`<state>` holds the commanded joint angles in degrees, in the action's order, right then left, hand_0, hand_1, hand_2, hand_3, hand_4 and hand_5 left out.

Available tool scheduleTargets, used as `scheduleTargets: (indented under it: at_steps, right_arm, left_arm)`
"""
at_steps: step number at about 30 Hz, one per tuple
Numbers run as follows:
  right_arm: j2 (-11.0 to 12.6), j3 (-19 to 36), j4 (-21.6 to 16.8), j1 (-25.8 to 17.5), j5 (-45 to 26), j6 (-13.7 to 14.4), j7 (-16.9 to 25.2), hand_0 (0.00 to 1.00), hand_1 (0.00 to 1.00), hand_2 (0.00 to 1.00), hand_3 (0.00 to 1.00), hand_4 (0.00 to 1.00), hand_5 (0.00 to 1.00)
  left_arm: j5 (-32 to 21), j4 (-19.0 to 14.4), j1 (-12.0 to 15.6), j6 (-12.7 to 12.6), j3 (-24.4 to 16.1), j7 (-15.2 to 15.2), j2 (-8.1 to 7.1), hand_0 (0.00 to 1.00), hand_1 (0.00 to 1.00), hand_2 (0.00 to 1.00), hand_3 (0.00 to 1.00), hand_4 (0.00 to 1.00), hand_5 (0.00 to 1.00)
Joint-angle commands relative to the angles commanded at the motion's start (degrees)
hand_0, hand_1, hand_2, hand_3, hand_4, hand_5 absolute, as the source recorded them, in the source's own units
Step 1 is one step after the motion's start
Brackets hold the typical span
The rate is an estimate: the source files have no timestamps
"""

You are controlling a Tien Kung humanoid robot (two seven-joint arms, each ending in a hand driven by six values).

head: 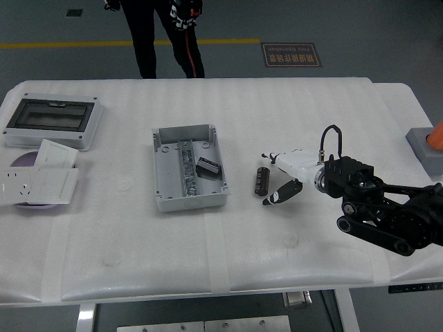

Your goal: Pick up the battery,place it into the box

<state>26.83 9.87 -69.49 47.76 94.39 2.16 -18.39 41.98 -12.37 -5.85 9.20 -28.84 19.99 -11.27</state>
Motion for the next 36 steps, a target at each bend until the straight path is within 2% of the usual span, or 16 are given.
scheduleTargets:
  at_steps: [9,10,15,16,21,22,27,28,36]
  right_arm:
    - [-0.5,-0.9,0.5,-0.2,-0.1,2.2,-0.3,0.917,0.822,0.858,0.997,0.998,0.546]
    - [-0.5,-0.9,0.5,-0.2,0.0,2.5,-0.2,0.903,0.807,0.820,0.980,0.998,0.551]
    - [-0.5,-1.2,0.1,-0.3,0.4,4.2,0.7,0.903,0.807,0.820,0.980,0.998,0.551]
    - [-0.4,-1.3,0.0,-0.3,0.4,4.6,0.9,0.871,0.746,0.729,0.847,0.845,0.433]
    - [-0.4,-1.4,-0.4,-0.1,0.6,5.7,1.8,0.871,0.746,0.729,0.847,0.845,0.433]
    - [-0.4,-1.5,-0.4,-0.1,0.6,5.7,1.8,0.784,0.632,0.564,0.659,0.644,0.285]
    - [-0.5,-2.0,-0.3,-0.2,0.9,5.8,1.9,0.784,0.632,0.564,0.659,0.644,0.285]
    - [-0.6,-2.1,-0.3,-0.2,1.0,5.7,1.9,0.737,0.572,0.497,0.646,0.584,0.241]
    - [-0.5,-2.5,-0.2,-0.1,1.6,6.0,1.7,0.728,0.557,0.487,0.641,0.570,0.227]
  left_arm:
    - [-0.7,0.0,-0.2,-0.8,0.5,-1.1,-0.15,0.525,0.635,0.498,0.484,0.424,0.392]
    - [-0.6,0.0,-0.2,-0.9,0.4,-1.2,-0.18,0.525,0.635,0.511,0.485,0.423,0.391]
    - [-0.6,0.0,-0.1,-1.1,0.3,-1.4,-0.21,0.525,0.635,0.511,0.485,0.423,0.391]
    - [-0.7,0.0,-0.1,-1.2,0.3,-1.4,-0.20,0.525,0.635,0.527,0.491,0.424,0.391]
    - [-1.1,0.0,-0.2,-1.3,0.6,-1.8,-0.19,0.525,0.635,0.527,0.491,0.424,0.391]
    - [-1.2,0.0,-0.3,-1.4,0.7,-1.9,-0.20,0.526,0.637,0.529,0.491,0.427,0.397]
    - [-1.7,0.0,-0.2,-1.4,1.1,-2.1,-0.21,0.526,0.637,0.529,0.491,0.427,0.397]
    - [-1.8,-0.1,-0.2,-1.4,1.1,-2.1,-0.21,0.525,0.637,0.533,0.494,0.427,0.396]
    - [-2.4,0.0,-0.3,-1.5,1.5,-2.5,-0.25,0.525,0.637,0.534,0.495,0.427,0.400]
